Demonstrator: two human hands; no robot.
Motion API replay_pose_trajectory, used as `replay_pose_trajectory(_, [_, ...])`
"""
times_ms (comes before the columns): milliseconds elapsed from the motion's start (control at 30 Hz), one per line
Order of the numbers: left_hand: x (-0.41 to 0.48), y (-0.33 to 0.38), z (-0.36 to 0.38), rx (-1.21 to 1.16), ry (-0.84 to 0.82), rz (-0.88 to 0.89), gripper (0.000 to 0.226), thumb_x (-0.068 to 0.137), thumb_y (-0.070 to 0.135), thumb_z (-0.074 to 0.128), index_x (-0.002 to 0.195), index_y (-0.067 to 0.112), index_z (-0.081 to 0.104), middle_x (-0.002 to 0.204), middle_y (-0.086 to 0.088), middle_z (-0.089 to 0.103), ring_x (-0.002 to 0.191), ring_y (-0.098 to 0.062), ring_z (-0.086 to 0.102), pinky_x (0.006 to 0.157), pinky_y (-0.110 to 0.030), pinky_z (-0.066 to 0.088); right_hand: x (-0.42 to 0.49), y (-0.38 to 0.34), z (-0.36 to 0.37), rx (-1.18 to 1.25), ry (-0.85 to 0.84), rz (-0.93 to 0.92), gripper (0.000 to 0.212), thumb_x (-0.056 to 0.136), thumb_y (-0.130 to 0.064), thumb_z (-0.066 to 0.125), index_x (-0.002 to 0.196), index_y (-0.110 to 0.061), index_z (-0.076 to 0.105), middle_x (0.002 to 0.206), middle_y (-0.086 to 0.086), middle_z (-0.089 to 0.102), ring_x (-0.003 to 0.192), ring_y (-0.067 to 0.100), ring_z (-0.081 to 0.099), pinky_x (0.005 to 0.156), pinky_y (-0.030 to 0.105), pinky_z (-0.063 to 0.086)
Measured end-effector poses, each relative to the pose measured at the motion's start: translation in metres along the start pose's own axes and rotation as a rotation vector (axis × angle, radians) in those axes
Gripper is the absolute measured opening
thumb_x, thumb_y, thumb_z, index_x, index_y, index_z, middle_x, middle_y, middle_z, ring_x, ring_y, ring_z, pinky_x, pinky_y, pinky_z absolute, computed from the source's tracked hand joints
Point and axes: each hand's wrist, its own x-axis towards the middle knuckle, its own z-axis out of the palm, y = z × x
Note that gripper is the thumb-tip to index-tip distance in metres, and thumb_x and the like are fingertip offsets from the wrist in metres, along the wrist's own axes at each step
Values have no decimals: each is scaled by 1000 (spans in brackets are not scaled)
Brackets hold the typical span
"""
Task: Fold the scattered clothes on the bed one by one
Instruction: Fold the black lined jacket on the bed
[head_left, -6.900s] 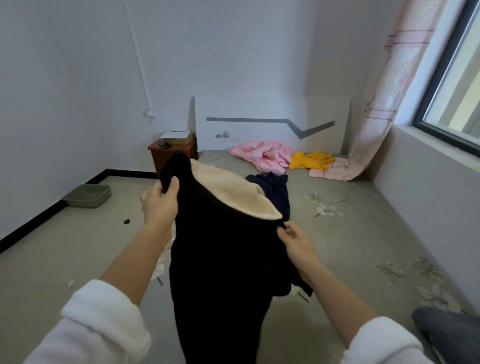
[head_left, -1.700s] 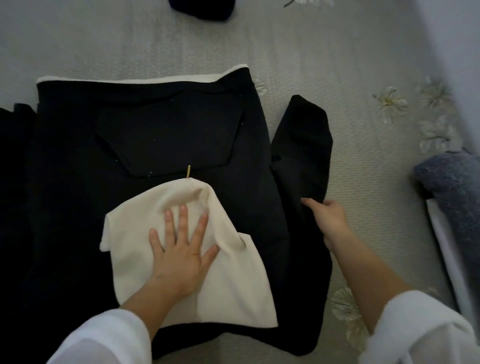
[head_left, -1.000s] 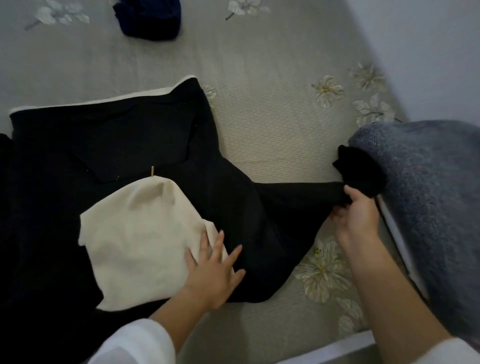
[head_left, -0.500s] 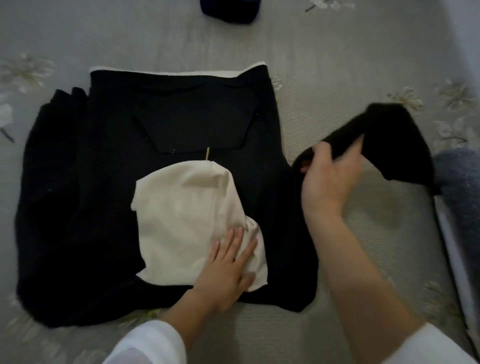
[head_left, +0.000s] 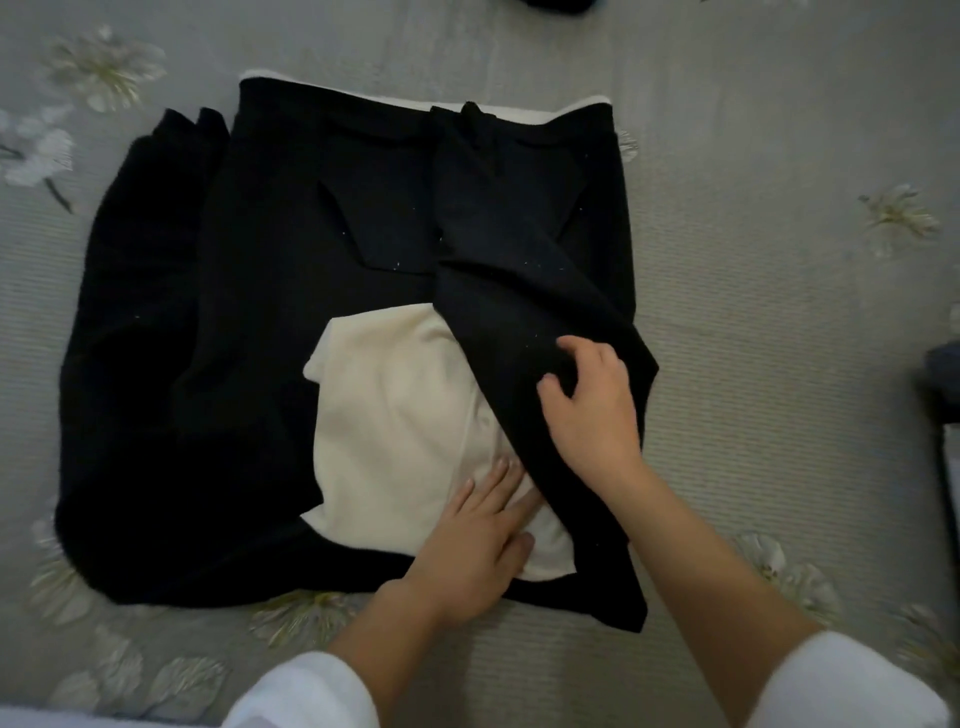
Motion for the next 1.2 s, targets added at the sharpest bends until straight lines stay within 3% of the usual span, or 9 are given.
replay_pose_trajectory(100, [4,0,-6,-211,38,8,59,98,9,36,147,39,26,157,16,5,143,4,-8,113,-17,-8,3,10,6,-100,-181,32,53,91,-42,57,137,-21,45,137,-1,42,129,17,35,108,38,33])
replay_pose_trajectory(167, [8,4,-22,-578,92,-77,60,90,-10,35,136,25,51,147,6,41,137,2,29,116,-16,12,-1,14,9,-74,-230,10,58,86,-48,61,137,-24,45,136,-5,39,130,15,32,109,38,28])
replay_pose_trajectory(267, [16,-2,-63,-1045,296,-396,48,87,-16,34,121,6,60,104,-5,70,90,-10,68,89,-21,52,-5,19,8,-9,-227,-36,59,82,-48,65,134,-28,46,132,-10,38,126,10,31,108,36,27])
replay_pose_trajectory(433, [42,-15,-115,-1332,421,-525,39,95,6,37,131,6,51,117,-8,66,104,-18,66,91,-31,50,0,25,13,-221,-221,-78,53,97,-46,40,148,-37,28,158,-7,15,146,15,3,116,43,7])
replay_pose_trajectory(567, [72,-4,-134,-1457,320,-547,37,95,25,47,128,7,53,122,-10,62,105,-19,61,92,-32,48,5,34,19,-265,-425,-25,68,94,-61,32,151,-39,3,161,-7,-6,146,20,-19,117,48,-9])
replay_pose_trajectory(700, [95,12,-148,-1494,189,-525,38,92,31,52,119,5,60,116,-13,68,107,-23,65,90,-33,51,8,29,15,-102,-458,-4,90,85,-64,48,151,-38,-7,161,-5,1,147,26,-14,116,51,-6])
replay_pose_trajectory(833, [116,31,-159,-1435,213,-532,35,88,29,60,116,8,61,107,-10,67,101,-22,64,86,-34,54,8,35,12,95,-238,13,54,97,-27,39,150,-28,27,152,4,36,148,24,10,119,50,15])
replay_pose_trajectory(933, [133,35,-166,-1607,353,-464,36,87,25,62,120,10,62,112,-11,68,103,-25,65,85,-38,55,-2,38,10,168,-156,49,50,99,-21,37,148,-30,32,148,10,41,145,17,20,119,42,18])
replay_pose_trajectory(1200, [166,46,-207,-1833,587,-255,29,88,11,62,116,5,62,106,-19,68,100,-34,66,88,-49,54,-10,54,24,-39,-225,-91,65,80,-50,8,146,-44,10,154,-7,32,147,13,11,119,33,-1])
